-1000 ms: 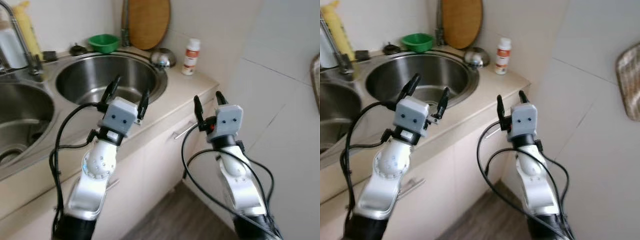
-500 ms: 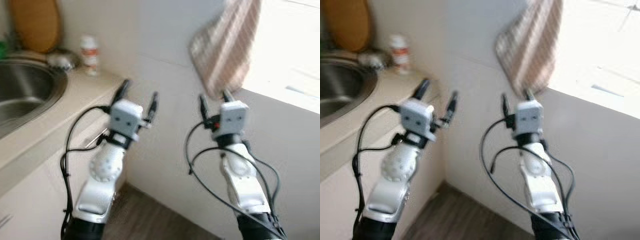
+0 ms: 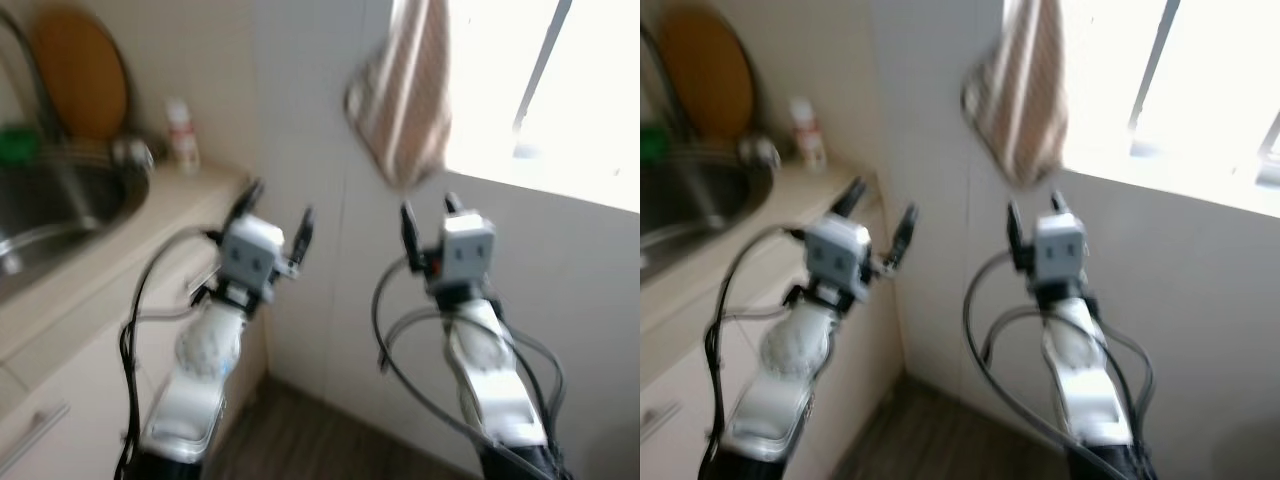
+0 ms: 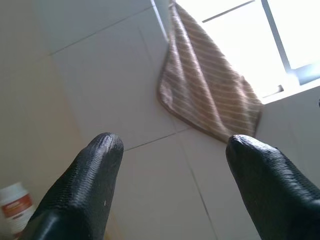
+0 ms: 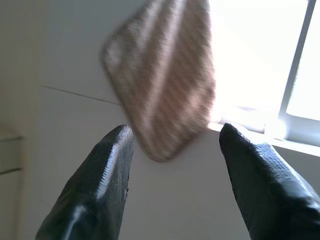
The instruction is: Kitchen organization
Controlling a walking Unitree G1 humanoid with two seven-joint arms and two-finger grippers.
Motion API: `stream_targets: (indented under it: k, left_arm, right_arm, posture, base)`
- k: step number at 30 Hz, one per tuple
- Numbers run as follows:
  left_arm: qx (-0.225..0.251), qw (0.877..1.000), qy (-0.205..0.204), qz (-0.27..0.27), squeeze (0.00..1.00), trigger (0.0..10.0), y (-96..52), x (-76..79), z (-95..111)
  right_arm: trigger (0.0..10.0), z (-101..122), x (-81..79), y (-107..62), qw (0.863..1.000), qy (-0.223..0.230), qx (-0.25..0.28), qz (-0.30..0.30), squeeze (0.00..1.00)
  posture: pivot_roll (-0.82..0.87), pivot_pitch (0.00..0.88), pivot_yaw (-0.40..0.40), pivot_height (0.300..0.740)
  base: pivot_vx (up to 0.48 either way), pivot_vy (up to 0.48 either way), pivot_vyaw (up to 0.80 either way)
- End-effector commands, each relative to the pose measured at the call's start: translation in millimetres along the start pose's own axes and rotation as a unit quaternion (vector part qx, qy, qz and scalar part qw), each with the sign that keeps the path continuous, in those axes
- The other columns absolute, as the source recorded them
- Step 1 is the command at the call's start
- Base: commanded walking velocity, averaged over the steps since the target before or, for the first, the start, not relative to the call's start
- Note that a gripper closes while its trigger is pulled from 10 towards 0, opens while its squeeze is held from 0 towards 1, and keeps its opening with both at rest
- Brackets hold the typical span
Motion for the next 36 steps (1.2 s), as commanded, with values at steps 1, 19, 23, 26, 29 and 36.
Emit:
stream_targets:
  k: [1,19,23,26,29,36]
  left_arm:
    - [-0.014,1.000,0.003,-0.017,0.00,10.0,-3.7,5.4,-8.8]
    - [-0.029,0.997,-0.008,-0.071,0.00,10.0,3.0,28.1,-26.9]
    - [-0.029,0.997,-0.018,-0.071,0.00,10.0,3.4,31.7,-27.4]
    - [-0.034,0.996,-0.027,-0.072,0.00,10.0,1.6,33.4,-28.8]
    - [-0.034,0.997,-0.025,-0.071,0.00,10.0,-0.5,32.8,-29.7]
    - [-0.039,0.997,-0.023,-0.067,0.00,10.0,-4.2,32.3,-32.0]
  right_arm:
    - [10.0,-1.2,5.4,-2.3,1.000,-0.011,-0.010,-0.016,0.00]
    - [10.0,-15.6,25.1,-26.6,0.995,-0.034,-0.053,-0.075,0.00]
    - [10.0,-18.3,27.7,-28.8,0.994,-0.046,-0.061,-0.073,0.00]
    - [10.0,-21.8,25.7,-29.6,0.994,-0.049,-0.069,-0.067,0.00]
    - [10.0,-22.6,24.0,-29.7,0.994,-0.049,-0.071,-0.064,0.00]
    - [10.0,-26.3,17.7,-28.9,0.994,-0.049,-0.080,-0.053,0.00]
  posture:
    - [0.02,0.000,-0.038,0.740]
    - [-0.06,0.000,0.031,0.740]
    - [-0.06,0.000,0.024,0.740]
    - [-0.06,0.000,0.017,0.740]
    - [-0.05,0.000,0.011,0.740]
    - [-0.04,0.000,0.003,0.740]
  base:
    - [0.000,0.000,-0.80]
    - [0.000,0.000,-0.22]
    - [0.000,0.000,-0.40]
    - [0.000,0.000,0.00]
    - [0.000,0.000,0.00]
    - [0.000,0.000,-0.23]
Point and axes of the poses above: a point about 5 cm out from each wrist's last joint towards the gripper, its own y axis pointing out of the wrist towards the gripper, its own z axis along the axis of the wrist's last joint, x = y × z, the point moved 4 cm from there along y, pointing out of the wrist towards the gripper, and after that the axes turned 1 degree about -y, right-handed, at the moved point
